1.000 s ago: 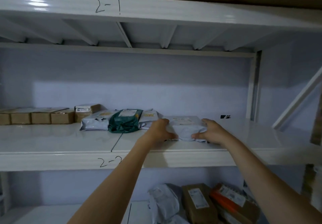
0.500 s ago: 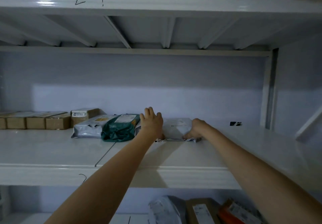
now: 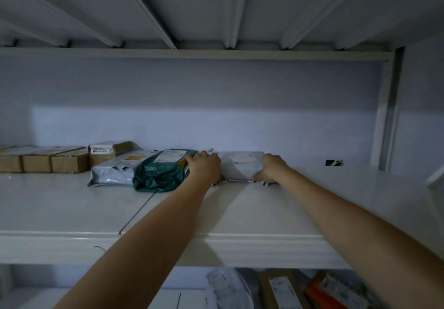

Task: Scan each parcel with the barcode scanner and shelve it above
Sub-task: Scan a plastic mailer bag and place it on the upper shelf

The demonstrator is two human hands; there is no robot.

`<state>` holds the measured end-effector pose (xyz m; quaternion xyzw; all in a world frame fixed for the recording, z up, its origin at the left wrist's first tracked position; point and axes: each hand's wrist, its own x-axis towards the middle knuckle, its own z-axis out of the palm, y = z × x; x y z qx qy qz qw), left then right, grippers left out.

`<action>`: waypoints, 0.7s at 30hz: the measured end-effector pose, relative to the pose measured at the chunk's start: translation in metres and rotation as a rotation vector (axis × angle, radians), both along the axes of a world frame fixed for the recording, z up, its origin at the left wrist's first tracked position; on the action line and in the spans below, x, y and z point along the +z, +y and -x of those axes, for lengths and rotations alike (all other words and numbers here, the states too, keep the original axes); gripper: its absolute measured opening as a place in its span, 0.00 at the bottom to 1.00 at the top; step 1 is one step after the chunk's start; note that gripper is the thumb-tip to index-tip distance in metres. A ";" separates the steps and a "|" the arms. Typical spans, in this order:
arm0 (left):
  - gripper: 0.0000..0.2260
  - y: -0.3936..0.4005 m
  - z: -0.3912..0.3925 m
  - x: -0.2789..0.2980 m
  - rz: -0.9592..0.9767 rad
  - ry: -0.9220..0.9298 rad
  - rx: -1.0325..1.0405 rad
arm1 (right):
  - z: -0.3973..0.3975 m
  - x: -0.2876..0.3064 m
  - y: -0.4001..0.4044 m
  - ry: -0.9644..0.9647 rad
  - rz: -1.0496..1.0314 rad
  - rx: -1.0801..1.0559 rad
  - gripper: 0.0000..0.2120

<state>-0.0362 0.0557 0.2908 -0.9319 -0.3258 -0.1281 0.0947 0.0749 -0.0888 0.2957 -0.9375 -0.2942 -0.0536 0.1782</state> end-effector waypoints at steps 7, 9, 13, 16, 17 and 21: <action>0.26 -0.013 0.019 0.002 0.036 -0.119 -0.097 | 0.020 0.004 -0.016 0.110 -0.050 0.058 0.27; 0.26 -0.021 0.028 0.005 0.068 -0.221 -0.135 | 0.032 0.012 -0.025 0.135 -0.090 0.082 0.31; 0.19 -0.039 0.050 0.003 0.272 -0.528 -0.274 | 0.063 0.019 -0.047 0.047 -0.176 0.122 0.28; 0.14 -0.061 0.071 -0.010 0.338 -0.704 -0.351 | 0.092 0.009 -0.066 -0.039 -0.270 0.165 0.32; 0.12 -0.070 0.078 -0.016 0.336 -0.739 -0.359 | 0.103 0.003 -0.072 -0.043 -0.306 0.189 0.32; 0.10 -0.105 0.109 -0.041 0.360 -0.843 -0.393 | 0.138 -0.024 -0.091 0.020 -0.399 0.278 0.30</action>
